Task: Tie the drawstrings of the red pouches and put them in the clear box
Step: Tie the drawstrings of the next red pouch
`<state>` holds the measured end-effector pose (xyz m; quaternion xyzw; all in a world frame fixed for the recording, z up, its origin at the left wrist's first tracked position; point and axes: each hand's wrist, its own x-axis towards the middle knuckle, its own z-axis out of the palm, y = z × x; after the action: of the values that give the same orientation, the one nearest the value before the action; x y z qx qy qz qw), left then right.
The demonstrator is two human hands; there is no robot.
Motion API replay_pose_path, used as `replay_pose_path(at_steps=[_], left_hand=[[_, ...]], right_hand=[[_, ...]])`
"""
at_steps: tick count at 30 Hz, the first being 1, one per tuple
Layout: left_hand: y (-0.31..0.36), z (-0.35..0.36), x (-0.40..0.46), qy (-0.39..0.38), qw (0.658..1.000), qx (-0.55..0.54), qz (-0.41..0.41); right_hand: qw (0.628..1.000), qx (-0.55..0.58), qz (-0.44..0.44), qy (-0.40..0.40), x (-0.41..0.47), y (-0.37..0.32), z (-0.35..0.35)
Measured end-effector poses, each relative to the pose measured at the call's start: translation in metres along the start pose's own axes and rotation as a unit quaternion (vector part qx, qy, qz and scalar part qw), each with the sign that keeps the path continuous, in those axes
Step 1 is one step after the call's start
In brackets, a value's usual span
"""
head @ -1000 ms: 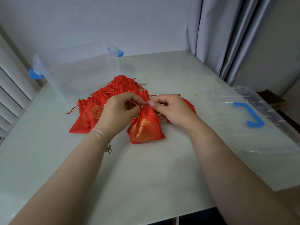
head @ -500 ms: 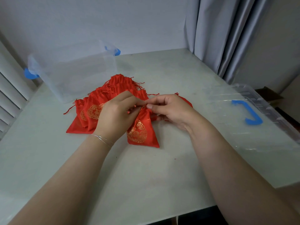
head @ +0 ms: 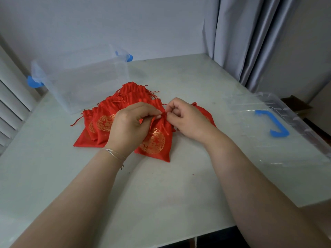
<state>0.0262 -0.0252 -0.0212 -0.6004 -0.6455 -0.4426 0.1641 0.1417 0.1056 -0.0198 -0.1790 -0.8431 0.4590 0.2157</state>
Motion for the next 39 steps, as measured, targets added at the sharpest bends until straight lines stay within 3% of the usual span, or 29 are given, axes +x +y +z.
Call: replay_pose_path(at_steps=[7, 9, 12, 14, 17, 21, 26, 29, 32, 39], left_hand=[[-0.001, 0.003, 0.001, 0.006, 0.999, 0.029, 0.029], [-0.001, 0.003, 0.002, -0.001, 0.999, 0.035, 0.040], [-0.002, 0.006, 0.000, -0.013, 0.998, 0.036, 0.048], [-0.002, 0.007, -0.001, -0.008, 0.999, 0.032, 0.036], [0.000, 0.005, 0.000, 0.017, 1.000, 0.011, 0.009], [0.001, 0.006, -0.001, -0.011, 1.000, -0.020, 0.012], [0.001, 0.001, 0.002, -0.055, 0.983, -0.095, -0.145], [0.002, 0.003, 0.006, -0.052, 0.953, -0.178, -0.239], [-0.001, 0.006, 0.006, -0.025, 0.920, -0.194, -0.339], [-0.003, 0.001, 0.004, -0.080, 0.870, -0.241, -0.422]], right_hand=[[0.999, -0.037, 0.023, 0.002, 0.003, 0.003, -0.001], [0.994, 0.074, 0.080, 0.010, 0.005, 0.002, 0.000], [0.935, 0.322, 0.147, 0.006, 0.008, 0.001, 0.004], [0.919, 0.362, 0.153, -0.009, 0.009, 0.003, 0.008], [0.931, 0.334, 0.149, -0.021, 0.010, 0.006, 0.013], [0.986, 0.124, 0.112, -0.009, 0.009, 0.007, 0.013], [0.998, 0.013, 0.044, 0.049, 0.010, 0.015, 0.016], [0.997, -0.013, 0.014, 0.071, 0.009, 0.012, 0.020], [0.997, 0.027, 0.019, 0.065, 0.007, 0.006, 0.021], [0.997, -0.059, -0.032, 0.037, 0.003, 0.003, 0.022]])
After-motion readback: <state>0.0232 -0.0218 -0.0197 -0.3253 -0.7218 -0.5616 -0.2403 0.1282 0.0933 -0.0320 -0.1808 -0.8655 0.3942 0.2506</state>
